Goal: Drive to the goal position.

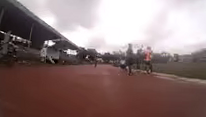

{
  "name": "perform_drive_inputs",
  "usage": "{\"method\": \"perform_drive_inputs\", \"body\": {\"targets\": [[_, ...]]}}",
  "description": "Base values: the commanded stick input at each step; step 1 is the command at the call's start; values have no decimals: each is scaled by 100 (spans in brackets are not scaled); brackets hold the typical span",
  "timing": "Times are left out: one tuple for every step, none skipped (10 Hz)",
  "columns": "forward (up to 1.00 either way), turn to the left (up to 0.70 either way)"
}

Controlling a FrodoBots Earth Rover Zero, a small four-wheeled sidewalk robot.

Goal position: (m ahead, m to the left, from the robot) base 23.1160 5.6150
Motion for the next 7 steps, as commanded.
{"method": "perform_drive_inputs", "body": {"targets": [[50, 2], [50, 2], [50, 2], [50, 2], [50, 2], [50, 2], [50, 2]]}}
